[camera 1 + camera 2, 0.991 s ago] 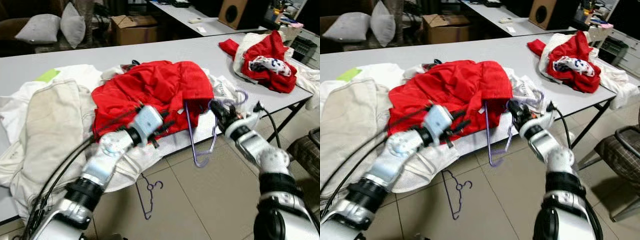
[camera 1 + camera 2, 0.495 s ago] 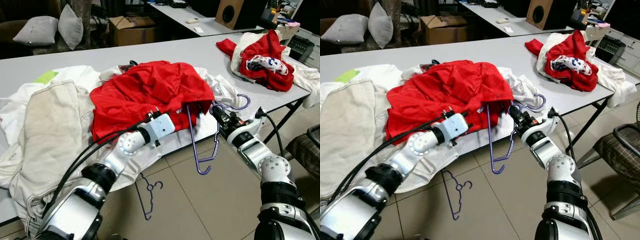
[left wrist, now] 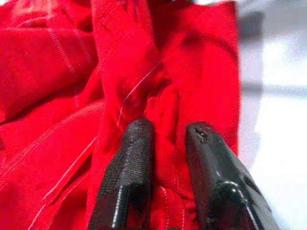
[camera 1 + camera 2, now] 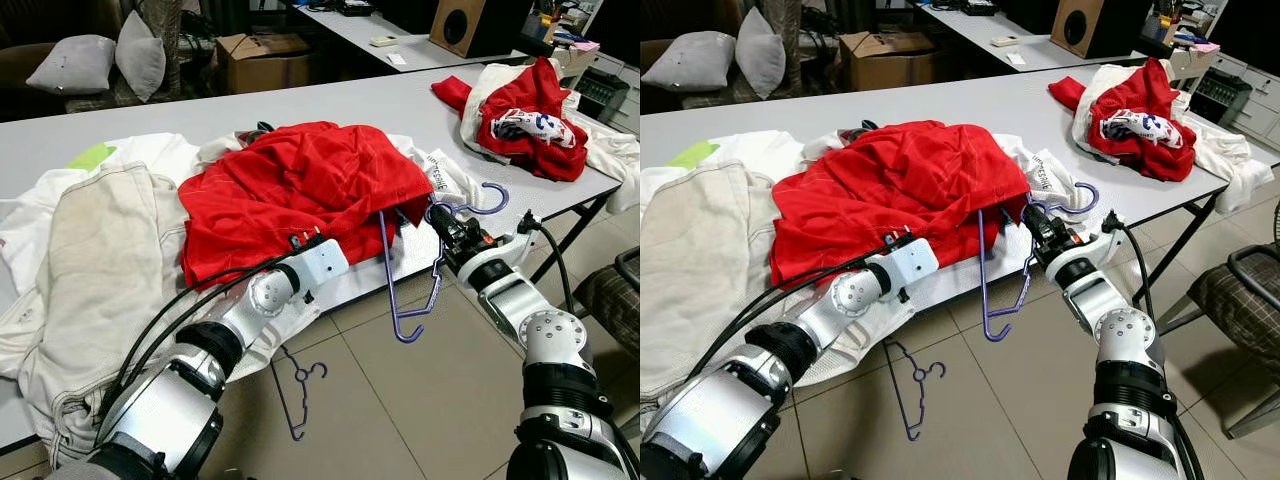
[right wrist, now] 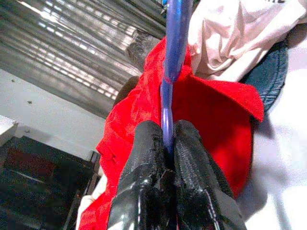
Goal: Hang hanger
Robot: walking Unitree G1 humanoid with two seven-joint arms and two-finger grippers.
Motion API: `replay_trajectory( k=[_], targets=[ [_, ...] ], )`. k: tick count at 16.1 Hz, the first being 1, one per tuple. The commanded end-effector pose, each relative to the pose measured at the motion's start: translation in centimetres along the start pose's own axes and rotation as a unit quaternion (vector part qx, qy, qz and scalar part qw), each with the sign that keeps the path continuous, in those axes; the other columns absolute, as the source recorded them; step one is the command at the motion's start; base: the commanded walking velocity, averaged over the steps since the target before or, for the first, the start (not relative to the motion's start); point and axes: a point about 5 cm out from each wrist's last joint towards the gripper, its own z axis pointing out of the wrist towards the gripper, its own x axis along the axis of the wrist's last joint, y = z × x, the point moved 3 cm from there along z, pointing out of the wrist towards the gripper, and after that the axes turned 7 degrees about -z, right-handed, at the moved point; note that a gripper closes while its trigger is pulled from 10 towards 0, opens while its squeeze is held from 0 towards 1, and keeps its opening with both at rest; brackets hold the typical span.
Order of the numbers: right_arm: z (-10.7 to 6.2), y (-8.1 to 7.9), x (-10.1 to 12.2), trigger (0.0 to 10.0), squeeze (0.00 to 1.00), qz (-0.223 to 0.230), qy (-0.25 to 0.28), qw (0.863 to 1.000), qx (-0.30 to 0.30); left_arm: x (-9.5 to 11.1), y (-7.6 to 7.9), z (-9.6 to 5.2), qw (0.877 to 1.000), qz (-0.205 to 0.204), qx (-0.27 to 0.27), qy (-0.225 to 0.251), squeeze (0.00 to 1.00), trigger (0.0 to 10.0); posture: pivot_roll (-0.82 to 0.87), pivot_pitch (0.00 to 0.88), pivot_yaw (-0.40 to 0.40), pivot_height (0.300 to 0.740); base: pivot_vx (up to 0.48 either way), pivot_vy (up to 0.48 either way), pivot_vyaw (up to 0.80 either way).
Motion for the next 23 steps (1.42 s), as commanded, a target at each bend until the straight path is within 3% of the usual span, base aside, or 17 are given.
replay_trajectory(
  k=[1,7,10,12,14,17,20,23],
  targets=[
    [-0.1,-0.3,0.8,10.0,0.00,-0.001,0.013,1.000,0.006,0.1,-0.7,0.0,1.000,0.003,0.010,-0.001,0.00,0.0,-0.11,0.000,-0.063,0.740,0.000,0.000,0.00],
    [0.0,-0.4,0.8,10.0,0.00,0.002,0.015,1.000,0.005,0.8,-2.0,-0.1,0.999,-0.017,0.034,0.027,0.00,0.0,-0.10,0.000,-0.058,0.740,0.000,0.000,0.00],
    [0.0,-0.3,1.0,10.0,0.00,0.006,0.022,1.000,0.004,1.2,-3.2,-0.6,0.996,-0.050,0.050,0.054,0.00,0.0,-0.10,0.000,-0.052,0.740,0.000,0.000,0.00],
    [0.0,-0.5,1.3,10.0,0.00,0.016,0.030,0.999,0.008,2.0,-4.8,-1.7,0.989,-0.077,0.060,0.111,0.00,0.0,-0.08,0.000,-0.043,0.740,0.000,0.000,0.00],
    [0.0,-0.6,1.3,10.0,0.00,0.026,0.032,0.999,0.013,2.3,-5.9,-3.1,0.982,-0.078,0.064,0.159,0.00,0.0,-0.07,0.000,-0.044,0.740,0.000,0.000,0.00],
    [0.3,-1.0,0.7,10.0,0.00,0.050,0.029,0.998,0.027,2.4,-8.2,-6.7,0.963,-0.100,0.075,0.239,0.00,0.0,-0.04,0.000,-0.051,0.740,0.000,0.000,0.00],
    [0.8,-1.8,1.2,10.0,0.00,0.129,0.058,0.989,0.052,2.5,-7.9,-8.6,0.968,-0.040,0.030,0.245,0.00,0.0,-0.01,0.000,-0.052,0.740,0.000,0.000,0.00],
    [1.2,-1.9,1.5,10.0,0.00,0.169,0.069,0.982,0.052,3.4,-6.3,-10.0,0.964,-0.009,-0.033,0.262,0.00,0.0,-0.01,0.000,-0.050,0.740,0.000,0.000,0.00]
  ],
)
